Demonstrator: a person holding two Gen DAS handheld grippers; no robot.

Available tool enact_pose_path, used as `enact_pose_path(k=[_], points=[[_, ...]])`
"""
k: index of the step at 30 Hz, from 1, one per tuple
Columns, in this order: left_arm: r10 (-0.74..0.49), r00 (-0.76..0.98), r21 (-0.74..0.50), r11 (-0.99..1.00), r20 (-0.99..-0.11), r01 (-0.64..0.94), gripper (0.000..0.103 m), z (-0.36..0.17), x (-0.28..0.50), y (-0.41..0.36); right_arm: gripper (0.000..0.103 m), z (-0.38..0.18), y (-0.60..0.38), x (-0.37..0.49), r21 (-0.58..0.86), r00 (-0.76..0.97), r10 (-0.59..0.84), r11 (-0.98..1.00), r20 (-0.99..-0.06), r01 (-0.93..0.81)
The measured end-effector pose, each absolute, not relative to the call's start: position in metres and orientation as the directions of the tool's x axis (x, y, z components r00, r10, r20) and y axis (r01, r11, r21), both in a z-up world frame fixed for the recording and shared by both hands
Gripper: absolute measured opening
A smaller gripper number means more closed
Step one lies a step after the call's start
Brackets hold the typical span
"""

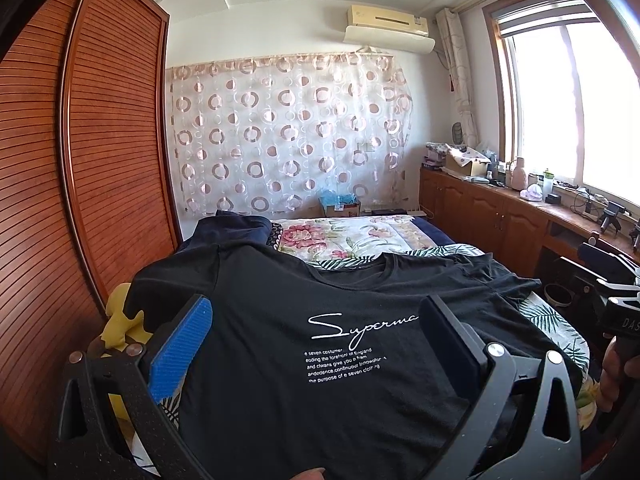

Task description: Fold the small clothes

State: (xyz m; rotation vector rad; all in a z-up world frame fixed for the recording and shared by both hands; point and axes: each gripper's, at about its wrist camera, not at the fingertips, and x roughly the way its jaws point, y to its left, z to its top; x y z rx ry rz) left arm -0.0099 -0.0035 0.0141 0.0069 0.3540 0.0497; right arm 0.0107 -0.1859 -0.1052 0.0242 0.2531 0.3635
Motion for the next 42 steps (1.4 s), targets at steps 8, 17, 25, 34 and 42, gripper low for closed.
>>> enact_pose_path(k=[8,17,25,34,42], points=[[0.052,0.937,0.017,0.999,-0.345,-0.049,0.103,0.0131,-0.0094,-0.0028,0.103,-0.1042,-0.1855,0.0105,0.069,0.902,0.355,0.934,-0.244,-0.349],[0.049,0.938,0.016,0.999,-0.343,-0.047,0.103,0.0115,-0.0089,-0.0017,0.103,-0.1040,-0.1854,0.0108,0.069,0.903,0.354,0.935,-0.243,-0.348],[0.049,0.940,0.019,0.999,-0.339,-0.045,0.103,0.0081,-0.0087,-0.0020,0.103,-0.1033,-0.1856,0.0106,0.068,0.903,0.355,0.935,-0.241,-0.349],[0.047,0.940,0.019,0.999,-0.337,-0.043,0.103,0.0080,-0.0096,-0.0041,0.103,-0.1034,-0.1855,0.0106,0.069,0.903,0.355,0.935,-0.242,-0.349],[0.047,0.938,0.018,0.999,-0.344,-0.043,0.103,0.0059,-0.0096,-0.0060,0.103,-0.1040,-0.1856,0.0102,0.070,0.901,0.357,0.934,-0.245,-0.351]])
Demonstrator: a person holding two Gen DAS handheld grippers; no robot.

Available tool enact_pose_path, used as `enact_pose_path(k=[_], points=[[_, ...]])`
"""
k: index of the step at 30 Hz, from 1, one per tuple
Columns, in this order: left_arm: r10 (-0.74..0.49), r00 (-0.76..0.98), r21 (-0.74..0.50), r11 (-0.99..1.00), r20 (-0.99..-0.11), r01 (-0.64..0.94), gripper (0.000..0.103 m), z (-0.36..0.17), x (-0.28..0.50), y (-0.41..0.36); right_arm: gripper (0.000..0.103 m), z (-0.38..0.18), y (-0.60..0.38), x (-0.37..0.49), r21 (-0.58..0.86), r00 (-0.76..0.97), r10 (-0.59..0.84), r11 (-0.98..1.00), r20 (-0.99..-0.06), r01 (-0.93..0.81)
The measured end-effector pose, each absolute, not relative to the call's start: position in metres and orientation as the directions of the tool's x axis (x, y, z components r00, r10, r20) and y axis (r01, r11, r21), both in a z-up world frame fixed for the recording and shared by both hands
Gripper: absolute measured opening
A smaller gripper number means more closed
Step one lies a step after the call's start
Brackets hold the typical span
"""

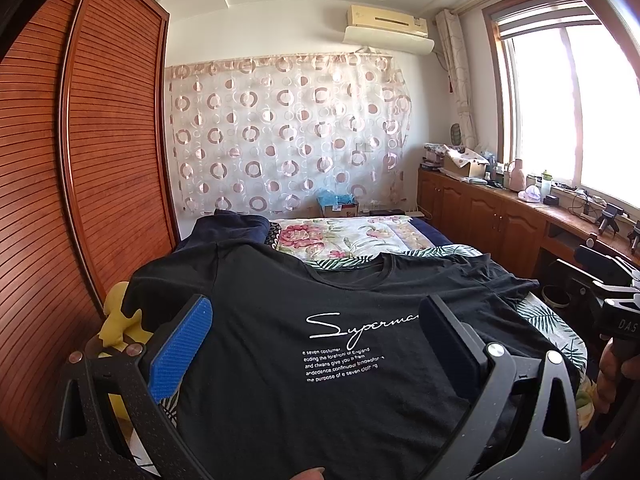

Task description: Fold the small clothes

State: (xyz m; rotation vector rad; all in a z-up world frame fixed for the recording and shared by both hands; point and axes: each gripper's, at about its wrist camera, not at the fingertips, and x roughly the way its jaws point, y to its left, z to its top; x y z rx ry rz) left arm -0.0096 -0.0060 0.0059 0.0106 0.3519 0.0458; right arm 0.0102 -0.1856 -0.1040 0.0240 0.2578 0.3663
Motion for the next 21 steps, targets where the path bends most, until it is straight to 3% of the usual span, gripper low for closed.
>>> enact_pose_path(k=[21], points=[[0.112,0.883,0.012,0.993,-0.456,-0.119,0.103,-0.041,0.049,0.034,0.103,-0.116,-0.168,0.065,0.041,0.843,0.422,0.900,-0.333,-0.434]])
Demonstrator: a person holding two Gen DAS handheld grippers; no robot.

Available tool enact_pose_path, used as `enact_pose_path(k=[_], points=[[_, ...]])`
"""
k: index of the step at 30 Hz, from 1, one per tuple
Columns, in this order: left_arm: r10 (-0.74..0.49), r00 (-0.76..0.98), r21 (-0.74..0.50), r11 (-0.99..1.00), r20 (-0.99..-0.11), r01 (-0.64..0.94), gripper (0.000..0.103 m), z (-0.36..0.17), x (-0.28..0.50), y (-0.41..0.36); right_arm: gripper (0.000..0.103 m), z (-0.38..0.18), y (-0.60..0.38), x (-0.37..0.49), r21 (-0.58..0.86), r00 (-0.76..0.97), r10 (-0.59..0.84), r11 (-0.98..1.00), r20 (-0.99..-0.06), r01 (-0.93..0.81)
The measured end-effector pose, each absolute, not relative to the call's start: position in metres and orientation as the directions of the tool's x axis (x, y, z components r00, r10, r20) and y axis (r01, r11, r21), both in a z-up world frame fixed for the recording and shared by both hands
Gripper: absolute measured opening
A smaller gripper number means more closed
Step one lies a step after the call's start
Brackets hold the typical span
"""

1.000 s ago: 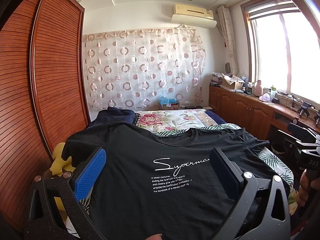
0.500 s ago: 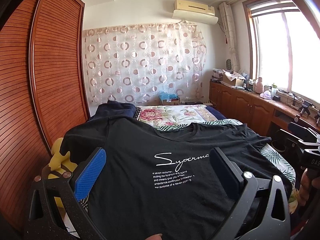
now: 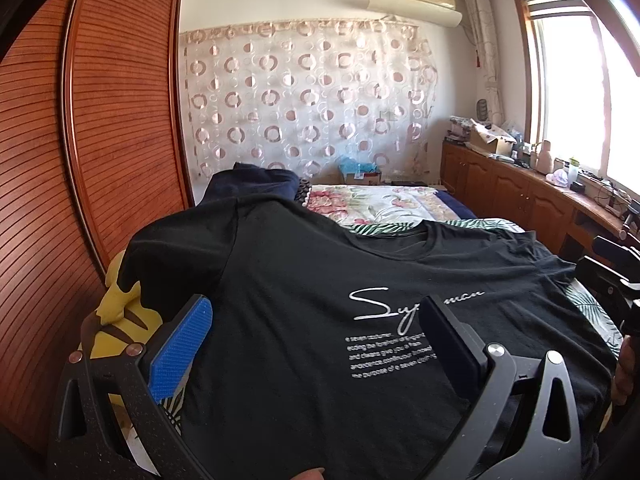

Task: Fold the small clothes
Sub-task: 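Move the left gripper to the shirt's side edge and close on it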

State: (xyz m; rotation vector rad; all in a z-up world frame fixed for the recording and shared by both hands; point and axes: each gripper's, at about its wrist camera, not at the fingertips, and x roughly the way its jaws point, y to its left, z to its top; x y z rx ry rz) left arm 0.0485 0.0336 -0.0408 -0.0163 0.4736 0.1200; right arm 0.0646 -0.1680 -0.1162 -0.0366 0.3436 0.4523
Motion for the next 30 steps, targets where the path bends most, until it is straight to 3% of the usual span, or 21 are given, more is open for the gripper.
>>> enact_pose_path(k=[18,30], points=[[0.136,0.862,-0.034,0.984,-0.488,-0.175,0.102,-0.028,0.095,0.132,0.103,-0.109,-0.157,0.143,0.048,0.714,0.481,0.844,-0.508,-0.534],[0.123,0.806,-0.078,0.976,-0.578,-0.205,0.067,-0.034,0.155,0.232,0.103,-0.103,-0.135,0.201,0.076,0.636,0.498,0.818,-0.590,-0.570]])
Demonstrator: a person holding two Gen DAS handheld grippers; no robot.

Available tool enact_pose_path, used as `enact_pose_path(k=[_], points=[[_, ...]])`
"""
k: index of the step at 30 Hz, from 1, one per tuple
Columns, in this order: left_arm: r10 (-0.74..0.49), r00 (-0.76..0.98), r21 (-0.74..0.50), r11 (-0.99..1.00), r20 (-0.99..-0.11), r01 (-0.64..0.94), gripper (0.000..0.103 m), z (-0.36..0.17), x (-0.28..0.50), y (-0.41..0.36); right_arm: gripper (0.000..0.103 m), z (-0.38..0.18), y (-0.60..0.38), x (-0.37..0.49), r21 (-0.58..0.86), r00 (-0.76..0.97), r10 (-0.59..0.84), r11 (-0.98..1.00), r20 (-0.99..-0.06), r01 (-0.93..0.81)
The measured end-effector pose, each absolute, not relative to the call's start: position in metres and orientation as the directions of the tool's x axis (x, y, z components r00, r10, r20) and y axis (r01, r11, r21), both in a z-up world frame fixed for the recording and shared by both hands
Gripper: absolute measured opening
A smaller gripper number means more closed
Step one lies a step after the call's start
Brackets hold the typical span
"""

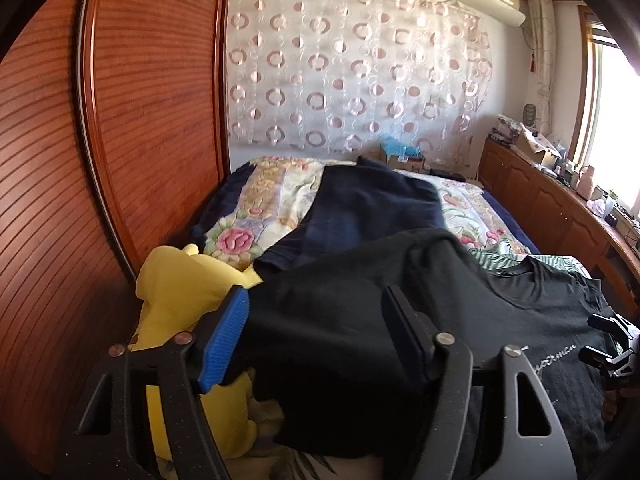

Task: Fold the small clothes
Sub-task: 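Move the left gripper to the shirt's side edge and close on it, then lift the gripped side with the left gripper, fold it inward, release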

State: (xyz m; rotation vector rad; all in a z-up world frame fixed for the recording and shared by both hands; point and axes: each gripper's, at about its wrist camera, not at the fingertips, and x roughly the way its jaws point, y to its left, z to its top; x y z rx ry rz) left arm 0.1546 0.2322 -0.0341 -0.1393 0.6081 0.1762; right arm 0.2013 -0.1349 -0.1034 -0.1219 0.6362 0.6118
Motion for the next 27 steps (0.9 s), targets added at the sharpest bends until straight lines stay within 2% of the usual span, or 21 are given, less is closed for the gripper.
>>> enact_pose_path(k=[2,6,11,15,19,20,22,27], points=[[0.118,0.787,-0.073,0.977,-0.606,-0.203,0.061,-0.041,0.165,0.246,0.103,-0.103,-0.132,0.208,0.074,0.629,0.497,0.815,-0.597,-0.574],[0.122,0.756,-0.049,0.979,-0.644,-0.199,0.055,-0.051,0.177,0.259,0.103,-0.104,-0.130,0.216,0.076,0.617,0.496,0.813,-0.611,-0.578],[0.070,0.751,-0.078,0.984,-0.656,-0.160,0.039,-0.056,0.181,0.267,0.103,-0.107,-0.124,0.222,0.086,0.602,0.490,0.815,-0.630,-0.574],[0.052,0.740,-0.076,0.987,-0.670,-0.138,0.033,-0.057,0.186,0.267,0.103,-0.109,-0.122,0.225,0.089,0.588,0.483,0.815,-0.648,-0.572],[0.056,0.713,-0.059,0.989,-0.699,-0.136,0.017,-0.057,0.190,0.266,0.103,-0.108,-0.120,0.226,0.088,0.585,0.481,0.815,-0.653,-0.572],[0.055,0.709,-0.054,0.990,-0.703,-0.131,0.010,-0.056,0.190,0.265,0.103,-0.107,-0.119,0.226,0.084,0.587,0.480,0.816,-0.652,-0.572],[0.062,0.707,-0.038,0.991,-0.704,-0.125,0.003,-0.054,0.188,0.263,0.103,-0.106,-0.121,0.224,0.082,0.590,0.481,0.815,-0.649,-0.574],[0.090,0.755,-0.023,0.990,-0.650,-0.138,0.001,-0.030,0.169,0.254,0.103,-0.108,-0.123,0.228,0.083,0.600,0.483,0.817,-0.638,-0.570]])
